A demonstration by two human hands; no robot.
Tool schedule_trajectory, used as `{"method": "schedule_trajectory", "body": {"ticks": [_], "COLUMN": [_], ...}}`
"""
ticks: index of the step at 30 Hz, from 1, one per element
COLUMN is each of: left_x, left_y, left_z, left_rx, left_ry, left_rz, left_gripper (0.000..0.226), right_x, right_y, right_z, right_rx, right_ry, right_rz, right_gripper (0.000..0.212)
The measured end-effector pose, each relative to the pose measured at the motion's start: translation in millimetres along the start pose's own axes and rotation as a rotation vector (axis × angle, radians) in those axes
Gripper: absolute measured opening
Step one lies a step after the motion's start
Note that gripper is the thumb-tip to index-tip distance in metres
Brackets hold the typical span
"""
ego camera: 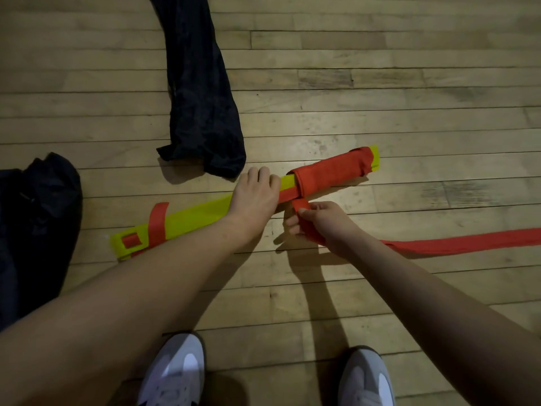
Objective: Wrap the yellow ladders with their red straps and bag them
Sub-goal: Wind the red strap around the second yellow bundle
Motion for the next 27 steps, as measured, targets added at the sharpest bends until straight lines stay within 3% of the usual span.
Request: {"method": "schedule_trajectory", "body": {"ticks": [5, 12, 19, 27], "left_x": [-30, -30, -2, -18], "left_y": [21, 11, -23, -3], "left_z": [13, 17, 3, 13], "left_rx": [-0.116, -0.183, -0.224, -0.141], "left_ry": [0.069, -0.256, -0.287, -0.289], "left_rz": [0.102, -0.001, -0.118, -0.032], "left_gripper": [0.055, 0.074, 0.062, 0.045], "right_x": [-4, -23, -27, -20], "right_y": [16, 28, 19, 7], "right_z": [-3, -5, 2, 6], "right_rx": [0.016, 0.076, 0.121, 0.081], "right_ry": [-0.005, -0.093, -0.185, -0.131], "right_rz": [0.046, 0.153, 0.160, 0.082], "right_gripper": [0.019, 0.016, 0.017, 0.017]}}
Point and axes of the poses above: each hand's wrist, its own x-axis towards the middle knuckle, its own z-axis out of the palm, y = z × x, the point moved 6 cm from there along x, towards the middle knuckle, and after that the axes turned 9 degrees about -y, right-handed, at the moved point
